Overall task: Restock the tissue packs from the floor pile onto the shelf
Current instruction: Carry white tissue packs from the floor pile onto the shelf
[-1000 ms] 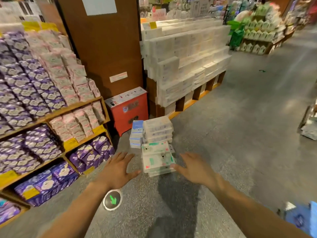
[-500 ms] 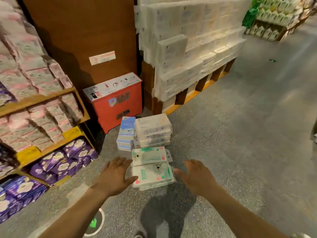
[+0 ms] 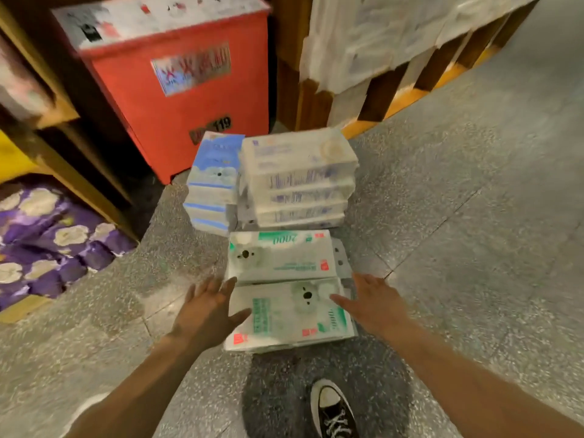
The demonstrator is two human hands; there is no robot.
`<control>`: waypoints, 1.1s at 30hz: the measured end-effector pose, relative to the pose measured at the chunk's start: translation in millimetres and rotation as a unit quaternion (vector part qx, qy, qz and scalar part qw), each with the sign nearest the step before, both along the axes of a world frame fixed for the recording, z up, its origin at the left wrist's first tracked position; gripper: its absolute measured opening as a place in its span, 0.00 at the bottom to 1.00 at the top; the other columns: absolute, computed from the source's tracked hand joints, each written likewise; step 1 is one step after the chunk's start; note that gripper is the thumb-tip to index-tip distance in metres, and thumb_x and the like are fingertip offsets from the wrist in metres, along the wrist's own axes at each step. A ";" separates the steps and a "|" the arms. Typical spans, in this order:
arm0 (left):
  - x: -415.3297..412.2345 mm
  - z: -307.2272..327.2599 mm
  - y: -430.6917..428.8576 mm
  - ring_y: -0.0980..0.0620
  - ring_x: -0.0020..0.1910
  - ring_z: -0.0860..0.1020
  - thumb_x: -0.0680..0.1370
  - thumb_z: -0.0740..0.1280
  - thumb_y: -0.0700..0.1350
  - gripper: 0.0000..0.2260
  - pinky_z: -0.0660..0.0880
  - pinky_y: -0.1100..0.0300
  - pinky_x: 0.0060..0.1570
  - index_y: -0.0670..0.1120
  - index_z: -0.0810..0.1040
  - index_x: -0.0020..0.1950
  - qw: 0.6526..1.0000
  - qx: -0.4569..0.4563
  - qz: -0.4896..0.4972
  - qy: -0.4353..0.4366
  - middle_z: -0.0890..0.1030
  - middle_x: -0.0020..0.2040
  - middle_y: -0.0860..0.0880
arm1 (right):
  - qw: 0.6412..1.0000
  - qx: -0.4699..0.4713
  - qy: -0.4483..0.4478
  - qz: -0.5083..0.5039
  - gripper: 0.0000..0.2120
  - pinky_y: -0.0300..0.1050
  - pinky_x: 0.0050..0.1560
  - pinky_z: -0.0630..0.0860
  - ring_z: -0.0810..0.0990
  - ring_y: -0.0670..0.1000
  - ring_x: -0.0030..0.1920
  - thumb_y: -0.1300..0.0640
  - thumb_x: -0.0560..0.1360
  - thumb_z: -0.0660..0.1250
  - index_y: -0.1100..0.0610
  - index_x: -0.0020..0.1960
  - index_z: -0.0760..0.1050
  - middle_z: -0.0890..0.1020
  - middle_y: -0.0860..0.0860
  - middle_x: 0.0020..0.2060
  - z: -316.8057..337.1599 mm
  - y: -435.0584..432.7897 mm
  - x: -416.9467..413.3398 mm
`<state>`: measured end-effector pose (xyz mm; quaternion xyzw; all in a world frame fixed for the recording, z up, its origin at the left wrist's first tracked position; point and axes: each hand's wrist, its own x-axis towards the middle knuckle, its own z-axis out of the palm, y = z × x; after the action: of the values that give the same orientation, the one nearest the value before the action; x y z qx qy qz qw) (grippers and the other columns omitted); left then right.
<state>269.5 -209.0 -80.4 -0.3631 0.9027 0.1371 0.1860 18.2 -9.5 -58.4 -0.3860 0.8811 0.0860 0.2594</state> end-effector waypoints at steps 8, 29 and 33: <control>-21.6 -170.1 -22.8 0.43 0.72 0.66 0.73 0.57 0.74 0.49 0.69 0.42 0.67 0.49 0.37 0.80 0.993 0.044 0.107 -0.013 0.63 0.76 0.46 | 0.997 0.022 -0.026 -0.073 0.55 0.56 0.58 0.78 0.80 0.58 0.60 0.14 0.60 0.47 0.51 0.73 0.64 0.79 0.55 0.62 -168.0 -9.7 -39.7; -16.3 -217.3 -34.6 0.54 0.43 0.84 0.54 0.64 0.82 0.44 0.82 0.53 0.46 0.53 0.75 0.60 0.935 0.214 0.274 0.068 0.85 0.48 0.55 | 0.919 -0.129 -0.240 -0.285 0.25 0.47 0.36 0.83 0.86 0.50 0.39 0.42 0.65 0.80 0.52 0.53 0.74 0.85 0.51 0.45 -228.1 -25.4 -40.8; -14.1 -155.1 -22.6 0.51 0.43 0.81 0.67 0.71 0.69 0.36 0.78 0.59 0.36 0.48 0.69 0.65 0.937 0.143 0.301 0.105 0.81 0.49 0.52 | 0.907 -0.175 -0.229 -0.308 0.27 0.52 0.38 0.85 0.87 0.51 0.38 0.40 0.62 0.81 0.51 0.54 0.75 0.86 0.50 0.44 -186.0 -19.2 -30.5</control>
<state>255.4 -231.6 -235.5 -0.5708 0.7364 0.3516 0.0907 -12.2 -28.6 -244.4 -0.1442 0.8735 -0.2444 0.3955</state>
